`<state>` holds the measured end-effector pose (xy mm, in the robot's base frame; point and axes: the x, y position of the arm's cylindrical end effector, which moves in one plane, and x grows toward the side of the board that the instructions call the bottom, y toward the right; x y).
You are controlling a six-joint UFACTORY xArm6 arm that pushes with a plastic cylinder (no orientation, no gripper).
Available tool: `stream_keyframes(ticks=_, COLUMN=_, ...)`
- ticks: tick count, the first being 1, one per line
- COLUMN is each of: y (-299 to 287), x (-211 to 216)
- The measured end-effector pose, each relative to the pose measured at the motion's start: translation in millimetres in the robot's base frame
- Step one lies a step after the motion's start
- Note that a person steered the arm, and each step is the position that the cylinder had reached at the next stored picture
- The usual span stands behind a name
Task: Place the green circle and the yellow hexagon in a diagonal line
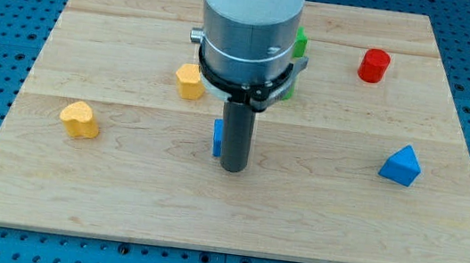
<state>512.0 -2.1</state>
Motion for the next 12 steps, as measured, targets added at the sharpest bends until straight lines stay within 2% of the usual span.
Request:
stream_keyframes(ticks=1, y=21, x=16)
stream_keyframes(ticks=2, y=52, x=-42)
stream_keyframes(ticks=3, y=52, x=-107)
stream_keyframes(ticks=4, y=22, x=-148)
stream_keyframes(ticks=6, y=-26, x=-163)
stream_keyframes(ticks=7, y=7, x=-196)
stream_keyframes(ticks=8, y=50, x=-182)
stream_keyframes(ticks=9, y=47, x=-176)
stream_keyframes(ticks=10, y=-13, x=-183)
stream_keyframes(ticks=12, y=-59, x=-144)
